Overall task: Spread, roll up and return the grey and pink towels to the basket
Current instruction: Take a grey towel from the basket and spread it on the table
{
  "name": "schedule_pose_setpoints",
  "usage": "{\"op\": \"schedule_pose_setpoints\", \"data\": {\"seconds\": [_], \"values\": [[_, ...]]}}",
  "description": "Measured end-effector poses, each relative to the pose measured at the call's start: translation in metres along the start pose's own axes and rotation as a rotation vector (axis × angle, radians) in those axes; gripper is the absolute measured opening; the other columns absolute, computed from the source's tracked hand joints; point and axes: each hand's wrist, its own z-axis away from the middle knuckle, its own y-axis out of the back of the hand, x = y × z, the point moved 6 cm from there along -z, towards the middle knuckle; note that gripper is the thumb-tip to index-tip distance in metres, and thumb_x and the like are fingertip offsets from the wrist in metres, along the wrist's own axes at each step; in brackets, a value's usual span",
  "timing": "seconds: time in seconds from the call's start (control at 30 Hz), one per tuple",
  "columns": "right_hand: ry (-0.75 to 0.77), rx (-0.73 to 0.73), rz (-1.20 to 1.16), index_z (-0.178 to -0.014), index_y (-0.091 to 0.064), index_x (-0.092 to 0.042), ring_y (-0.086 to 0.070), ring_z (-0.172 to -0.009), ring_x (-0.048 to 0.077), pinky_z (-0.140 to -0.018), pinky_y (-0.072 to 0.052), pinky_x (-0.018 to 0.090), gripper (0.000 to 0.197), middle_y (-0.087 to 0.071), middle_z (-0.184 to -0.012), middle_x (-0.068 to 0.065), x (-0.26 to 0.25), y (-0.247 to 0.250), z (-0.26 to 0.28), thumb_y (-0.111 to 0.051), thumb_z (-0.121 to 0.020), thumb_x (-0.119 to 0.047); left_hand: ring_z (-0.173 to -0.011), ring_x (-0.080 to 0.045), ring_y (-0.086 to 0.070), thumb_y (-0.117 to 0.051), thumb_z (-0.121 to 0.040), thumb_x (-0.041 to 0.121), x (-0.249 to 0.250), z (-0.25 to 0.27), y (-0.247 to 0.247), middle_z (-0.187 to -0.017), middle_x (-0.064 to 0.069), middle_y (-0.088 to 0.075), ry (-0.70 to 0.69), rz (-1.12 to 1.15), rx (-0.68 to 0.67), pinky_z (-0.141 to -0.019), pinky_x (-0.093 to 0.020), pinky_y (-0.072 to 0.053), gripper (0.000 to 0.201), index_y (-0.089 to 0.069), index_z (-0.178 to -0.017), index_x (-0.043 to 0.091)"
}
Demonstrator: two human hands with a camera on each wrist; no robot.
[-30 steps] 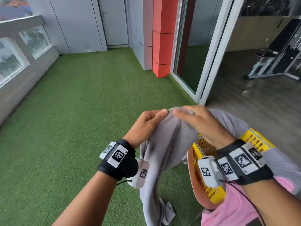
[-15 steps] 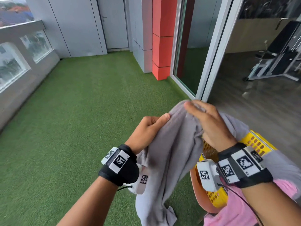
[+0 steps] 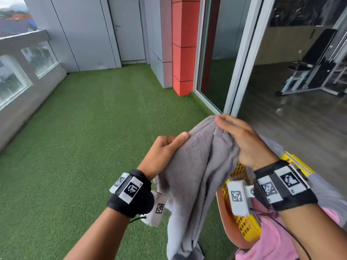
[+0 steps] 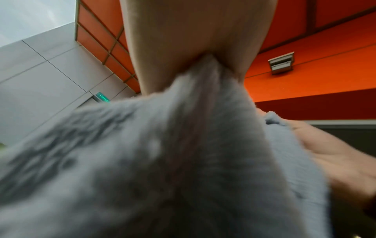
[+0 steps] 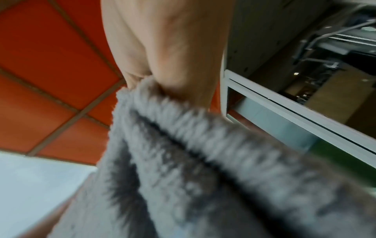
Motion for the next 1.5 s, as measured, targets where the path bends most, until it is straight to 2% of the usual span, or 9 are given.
{"op": "schedule_pose_setpoints", "data": {"seconds": [0.1, 0.17, 0.43, 0.63, 0.83, 1.0, 1.3, 1.4, 1.5], "values": [[-0.23, -0.294, 0.216, -0.113, -0.062, -0.001, -0.057, -0.102, 0.031, -0.093, -0.041, 0.051, 0.058, -0.063, -0.116, 0.03, 0.043, -0.032, 0.025, -0.078, -0.077, -0.044, -0.049, -0.014, -0.032, -0.06, -0.094, 0.036, 0.0, -0.008, 0.001, -0.051, -0.001, -0.039, -0.043, -0.013, 0.012, -0.045, -0.024, -0.026, 0.05, -0.044, -0.053, 0.012], [-0.239, -0.383, 0.33, -0.101, -0.065, 0.006, -0.06, -0.092, 0.028, -0.089, -0.045, 0.049, 0.039, -0.068, -0.103, 0.029, 0.053, -0.048, 0.039, -0.074, -0.086, -0.029, -0.047, -0.014, -0.028, -0.061, -0.093, 0.033, 0.004, -0.008, -0.007, -0.05, -0.002, -0.037, -0.071, -0.043, -0.04, -0.044, -0.023, -0.023, 0.05, -0.044, -0.053, 0.008], [-0.077, 0.028, -0.033, -0.09, -0.069, -0.006, -0.059, -0.093, 0.024, -0.089, -0.046, 0.03, 0.02, -0.067, -0.09, 0.01, 0.015, 0.006, 0.01, -0.063, -0.086, -0.025, -0.054, -0.018, -0.057, -0.055, -0.094, 0.045, 0.003, -0.004, -0.003, -0.063, -0.007, -0.066, -0.022, -0.015, -0.072, -0.054, -0.027, -0.043, 0.047, -0.067, -0.062, 0.013], [-0.155, -0.194, 0.238, -0.109, -0.066, 0.002, -0.069, -0.099, 0.028, -0.095, -0.052, 0.043, 0.04, -0.073, -0.098, 0.015, 0.041, -0.035, 0.028, -0.07, -0.086, -0.03, -0.051, -0.012, -0.036, -0.058, -0.095, 0.036, 0.027, -0.016, -0.013, -0.054, -0.003, -0.045, -0.126, -0.081, -0.107, -0.048, -0.026, -0.031, 0.052, -0.052, -0.055, 0.004], [-0.005, 0.258, -0.028, -0.091, -0.074, -0.012, -0.067, -0.091, 0.025, -0.093, -0.051, 0.039, 0.013, -0.071, -0.09, 0.013, 0.0, 0.041, 0.036, -0.07, -0.083, -0.02, -0.051, -0.004, -0.05, -0.055, -0.096, 0.035, 0.008, -0.008, -0.043, -0.06, 0.007, -0.06, -0.04, -0.015, -0.291, -0.047, -0.017, -0.039, 0.045, -0.068, -0.076, -0.004], [0.075, 0.5, -0.048, -0.085, -0.075, -0.016, -0.068, -0.082, 0.016, -0.081, -0.055, 0.028, 0.012, -0.071, -0.082, 0.005, -0.015, 0.119, 0.081, -0.064, -0.09, -0.017, -0.059, -0.027, -0.057, -0.056, -0.093, 0.05, -0.016, -0.018, -0.066, -0.069, -0.021, -0.06, -0.019, -0.037, -0.387, -0.056, -0.04, -0.043, 0.063, -0.055, -0.08, -0.012], [0.003, 0.577, 0.105, -0.109, -0.066, 0.005, -0.065, -0.096, 0.022, -0.093, -0.05, 0.036, 0.029, -0.068, -0.102, 0.015, -0.009, 0.179, 0.173, -0.064, -0.09, -0.017, -0.062, -0.021, -0.031, -0.056, -0.098, 0.028, 0.019, -0.024, -0.218, -0.067, -0.003, -0.035, -0.108, 0.036, -0.636, -0.061, -0.034, -0.029, 0.04, -0.043, -0.066, 0.006], [-0.023, 0.572, 0.218, -0.103, -0.07, -0.004, -0.061, -0.1, 0.019, -0.101, -0.045, 0.041, 0.02, -0.068, -0.103, 0.008, -0.01, 0.208, 0.204, -0.065, -0.09, -0.019, -0.065, -0.004, -0.04, -0.055, -0.098, 0.019, 0.037, -0.007, -0.284, -0.065, 0.01, -0.042, -0.143, 0.039, -0.739, -0.063, -0.022, -0.033, 0.031, -0.049, -0.069, 0.012], [-0.016, 0.632, 0.273, -0.103, -0.073, -0.012, -0.062, -0.101, 0.015, -0.101, -0.044, 0.039, 0.017, -0.072, -0.103, 0.001, -0.016, 0.253, 0.24, -0.066, -0.092, -0.024, -0.067, -0.015, -0.036, -0.056, -0.097, 0.02, 0.047, 0.015, -0.339, -0.069, -0.005, -0.037, -0.127, 0.052, -0.82, -0.06, -0.028, -0.029, 0.035, -0.045, -0.073, -0.002]]}}
